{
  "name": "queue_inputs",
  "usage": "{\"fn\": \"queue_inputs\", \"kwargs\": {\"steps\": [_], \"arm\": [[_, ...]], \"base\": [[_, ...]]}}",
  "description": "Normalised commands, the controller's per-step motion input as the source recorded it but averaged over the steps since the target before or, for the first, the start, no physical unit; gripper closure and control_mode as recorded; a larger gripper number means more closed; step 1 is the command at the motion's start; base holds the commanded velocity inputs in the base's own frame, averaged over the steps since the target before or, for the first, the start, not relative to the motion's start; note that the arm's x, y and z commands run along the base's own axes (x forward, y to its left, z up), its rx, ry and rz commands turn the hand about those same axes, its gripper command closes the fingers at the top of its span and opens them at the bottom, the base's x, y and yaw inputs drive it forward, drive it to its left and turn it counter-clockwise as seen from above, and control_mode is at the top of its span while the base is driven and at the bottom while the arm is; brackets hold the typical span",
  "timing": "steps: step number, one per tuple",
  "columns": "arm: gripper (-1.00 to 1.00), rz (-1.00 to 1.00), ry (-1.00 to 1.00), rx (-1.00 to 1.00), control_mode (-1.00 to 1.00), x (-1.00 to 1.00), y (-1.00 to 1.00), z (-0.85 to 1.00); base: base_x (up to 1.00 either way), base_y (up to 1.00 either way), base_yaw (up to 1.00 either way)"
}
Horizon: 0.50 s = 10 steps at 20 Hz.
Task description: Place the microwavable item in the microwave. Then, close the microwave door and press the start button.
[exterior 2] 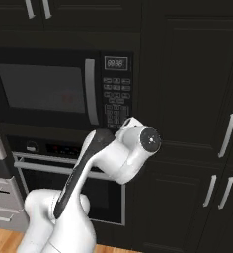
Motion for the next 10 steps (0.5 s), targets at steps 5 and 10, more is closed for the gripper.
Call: {"fn": "queue_inputs", "kwargs": {"steps": [5, 10], "arm": [[-1.00, 0.14, -0.18, 0.26, -1.00, 0.36, 0.49, -0.29], [-1.00, 0.02, -0.15, 0.14, -1.00, 0.37, 0.20, -0.02]], "base": [[0.00, 0.00, 0.00], [0.00, 0.00, 0.00]]}}
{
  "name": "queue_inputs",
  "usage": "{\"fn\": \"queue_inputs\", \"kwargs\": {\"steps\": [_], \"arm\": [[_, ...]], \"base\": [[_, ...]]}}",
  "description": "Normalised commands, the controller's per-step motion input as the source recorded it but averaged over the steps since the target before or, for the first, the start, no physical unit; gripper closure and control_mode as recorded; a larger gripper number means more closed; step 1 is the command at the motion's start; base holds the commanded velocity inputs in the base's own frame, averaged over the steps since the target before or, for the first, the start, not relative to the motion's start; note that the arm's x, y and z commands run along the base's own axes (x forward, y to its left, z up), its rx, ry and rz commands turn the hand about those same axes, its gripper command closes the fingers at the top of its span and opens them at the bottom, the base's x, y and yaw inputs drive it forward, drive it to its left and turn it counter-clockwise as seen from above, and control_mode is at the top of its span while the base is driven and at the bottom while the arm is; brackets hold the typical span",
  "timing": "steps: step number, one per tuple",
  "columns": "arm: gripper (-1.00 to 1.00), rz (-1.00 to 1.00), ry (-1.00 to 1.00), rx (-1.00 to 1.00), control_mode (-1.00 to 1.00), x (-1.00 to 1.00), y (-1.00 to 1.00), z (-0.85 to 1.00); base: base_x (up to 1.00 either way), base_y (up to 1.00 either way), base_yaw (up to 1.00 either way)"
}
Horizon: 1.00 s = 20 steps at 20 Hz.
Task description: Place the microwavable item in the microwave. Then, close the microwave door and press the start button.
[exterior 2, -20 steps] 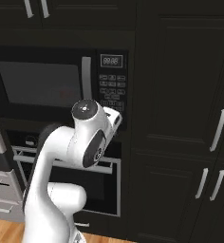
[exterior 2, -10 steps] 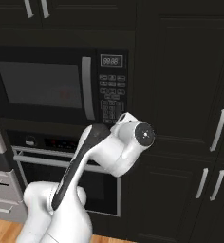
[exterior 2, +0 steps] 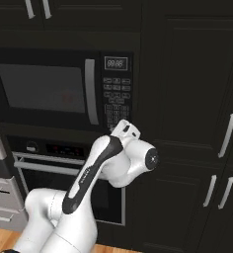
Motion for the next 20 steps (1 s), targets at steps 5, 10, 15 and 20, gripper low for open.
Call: {"fn": "queue_inputs", "kwargs": {"steps": [5, 10, 15, 20], "arm": [[-1.00, 0.00, -0.06, 0.08, -1.00, 0.23, -0.01, 0.00], [-1.00, 0.00, 0.00, 0.06, -1.00, 0.24, 0.00, -0.14], [-1.00, 0.00, 0.00, 0.06, -1.00, 0.24, 0.00, -0.09], [-1.00, 0.00, 0.00, 0.06, -1.00, 0.28, 0.00, -0.04]], "base": [[0.00, 0.00, 0.00], [0.00, 0.00, 0.00], [0.00, 0.00, 0.00], [0.00, 0.00, 0.00]]}}
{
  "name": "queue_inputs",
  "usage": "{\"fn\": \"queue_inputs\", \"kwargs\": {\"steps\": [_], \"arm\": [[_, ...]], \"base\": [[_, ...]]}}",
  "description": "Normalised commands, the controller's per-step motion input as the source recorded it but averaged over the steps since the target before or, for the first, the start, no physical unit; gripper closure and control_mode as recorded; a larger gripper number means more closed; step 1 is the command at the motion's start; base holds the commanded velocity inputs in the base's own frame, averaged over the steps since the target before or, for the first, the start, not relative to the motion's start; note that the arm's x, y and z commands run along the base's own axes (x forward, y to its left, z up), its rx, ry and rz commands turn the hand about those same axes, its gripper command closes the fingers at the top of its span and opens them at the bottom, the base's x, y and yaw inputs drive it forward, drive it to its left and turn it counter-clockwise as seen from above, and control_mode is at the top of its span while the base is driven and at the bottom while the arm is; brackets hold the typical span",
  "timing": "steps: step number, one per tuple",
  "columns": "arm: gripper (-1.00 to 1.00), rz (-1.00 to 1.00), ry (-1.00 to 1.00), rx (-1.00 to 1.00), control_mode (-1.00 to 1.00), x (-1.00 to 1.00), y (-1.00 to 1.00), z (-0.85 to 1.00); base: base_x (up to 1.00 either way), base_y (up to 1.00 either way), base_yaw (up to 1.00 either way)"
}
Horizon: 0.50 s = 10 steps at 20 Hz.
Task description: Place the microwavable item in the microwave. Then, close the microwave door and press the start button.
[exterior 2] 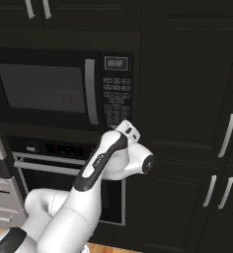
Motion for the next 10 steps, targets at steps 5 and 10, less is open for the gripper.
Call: {"fn": "queue_inputs", "kwargs": {"steps": [5, 10], "arm": [[-1.00, 0.00, 0.00, 0.04, -1.00, 0.23, 0.00, -0.13], [-1.00, 0.00, 0.00, 0.03, -1.00, 0.16, -0.03, -0.14]], "base": [[0.00, 0.00, 0.00], [0.00, 0.00, 0.00]]}}
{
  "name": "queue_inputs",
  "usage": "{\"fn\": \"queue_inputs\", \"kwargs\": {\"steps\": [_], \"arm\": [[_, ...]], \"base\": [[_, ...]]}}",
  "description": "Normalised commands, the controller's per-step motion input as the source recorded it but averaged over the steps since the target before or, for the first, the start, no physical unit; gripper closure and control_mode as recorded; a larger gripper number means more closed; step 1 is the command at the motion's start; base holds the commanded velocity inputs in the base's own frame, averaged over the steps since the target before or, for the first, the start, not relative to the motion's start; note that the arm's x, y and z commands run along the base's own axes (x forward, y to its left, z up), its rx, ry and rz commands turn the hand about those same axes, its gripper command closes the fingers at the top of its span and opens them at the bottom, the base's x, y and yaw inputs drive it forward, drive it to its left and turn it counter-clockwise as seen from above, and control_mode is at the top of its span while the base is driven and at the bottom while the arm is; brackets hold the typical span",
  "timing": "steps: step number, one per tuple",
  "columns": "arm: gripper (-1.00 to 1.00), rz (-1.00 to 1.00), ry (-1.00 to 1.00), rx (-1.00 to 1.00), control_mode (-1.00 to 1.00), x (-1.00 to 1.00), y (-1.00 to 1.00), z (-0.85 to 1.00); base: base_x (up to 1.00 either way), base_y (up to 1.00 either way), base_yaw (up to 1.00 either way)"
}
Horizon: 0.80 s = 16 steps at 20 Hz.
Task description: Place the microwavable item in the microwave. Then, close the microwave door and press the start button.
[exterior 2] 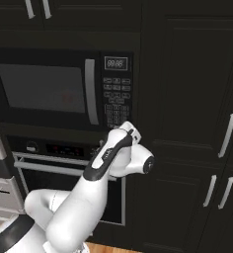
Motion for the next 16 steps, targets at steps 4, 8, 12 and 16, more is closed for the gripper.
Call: {"fn": "queue_inputs", "kwargs": {"steps": [4, 8, 12, 16], "arm": [[-1.00, -0.01, 0.00, 0.03, -1.00, 0.16, -0.09, -0.11], [-1.00, -0.02, 0.00, 0.03, -1.00, 0.17, -0.15, -0.10], [-1.00, -0.02, 0.00, 0.03, -1.00, 0.20, -0.09, -0.11], [-1.00, -0.02, 0.00, 0.02, -1.00, 0.25, 0.00, -0.11]], "base": [[0.00, 0.00, 0.00], [0.00, 0.00, 0.00], [0.00, 0.00, 0.00], [0.00, 0.00, 0.00]]}}
